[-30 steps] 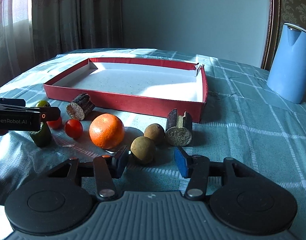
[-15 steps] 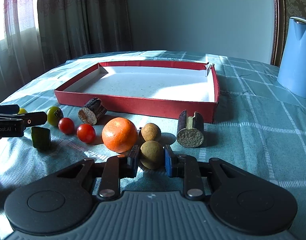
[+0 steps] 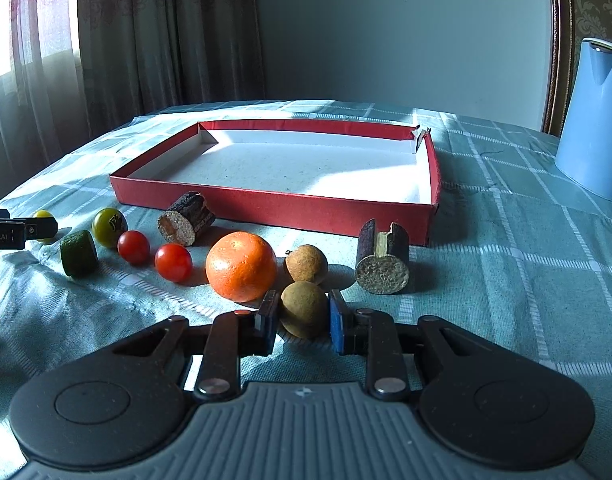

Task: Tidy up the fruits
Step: 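Grasp the green tomato with the left tool while the right tool holds the tan fruit, then carry both held items over the red box and open both tools to drop them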

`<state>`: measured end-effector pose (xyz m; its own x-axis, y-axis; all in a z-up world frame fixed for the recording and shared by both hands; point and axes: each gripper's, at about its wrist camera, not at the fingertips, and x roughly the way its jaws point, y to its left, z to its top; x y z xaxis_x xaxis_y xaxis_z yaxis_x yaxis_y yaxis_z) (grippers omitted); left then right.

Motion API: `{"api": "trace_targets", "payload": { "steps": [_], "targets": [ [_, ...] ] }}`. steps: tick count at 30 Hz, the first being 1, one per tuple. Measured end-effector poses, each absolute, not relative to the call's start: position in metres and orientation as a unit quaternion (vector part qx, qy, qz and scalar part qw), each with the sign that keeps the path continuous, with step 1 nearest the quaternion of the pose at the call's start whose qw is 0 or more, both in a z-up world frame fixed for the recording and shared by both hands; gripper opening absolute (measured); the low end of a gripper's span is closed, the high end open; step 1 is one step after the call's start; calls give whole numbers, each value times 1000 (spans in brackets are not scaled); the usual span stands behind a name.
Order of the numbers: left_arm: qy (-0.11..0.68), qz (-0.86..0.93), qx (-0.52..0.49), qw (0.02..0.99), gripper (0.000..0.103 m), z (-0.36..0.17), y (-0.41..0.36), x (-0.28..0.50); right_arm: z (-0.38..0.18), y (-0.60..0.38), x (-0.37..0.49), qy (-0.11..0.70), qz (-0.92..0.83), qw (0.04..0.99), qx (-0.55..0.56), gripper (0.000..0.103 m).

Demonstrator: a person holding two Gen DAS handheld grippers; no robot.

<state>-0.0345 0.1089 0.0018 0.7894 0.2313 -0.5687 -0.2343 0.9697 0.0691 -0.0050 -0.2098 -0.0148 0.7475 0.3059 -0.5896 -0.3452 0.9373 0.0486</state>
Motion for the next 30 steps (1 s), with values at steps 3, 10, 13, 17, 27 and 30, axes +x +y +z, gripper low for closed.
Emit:
{"api": "trace_targets", "payload": {
  "steps": [3,10,13,17,27,30],
  "targets": [
    [334,121,-35,934,100,-5,124,-21,-15,-210,-5,310,175,934,-31,25],
    [315,117,-14,942,69,-6,121,-24,-16,-210,-5,308,174,935,-36,25],
    [307,90,17,947,43,-6,107,-29,-16,-209,-5,307,174,935,-38,25],
    [303,94,60,947,33,-7,90,-28,-16,-209,-6,306,174,935,-37,25],
    [289,82,63,952,32,6,76,-29,-9,-212,-11,285,174,942,-30,25],
    [283,67,57,955,32,13,71,-26,-8,-213,-11,283,171,943,-32,25]
  ]
}}
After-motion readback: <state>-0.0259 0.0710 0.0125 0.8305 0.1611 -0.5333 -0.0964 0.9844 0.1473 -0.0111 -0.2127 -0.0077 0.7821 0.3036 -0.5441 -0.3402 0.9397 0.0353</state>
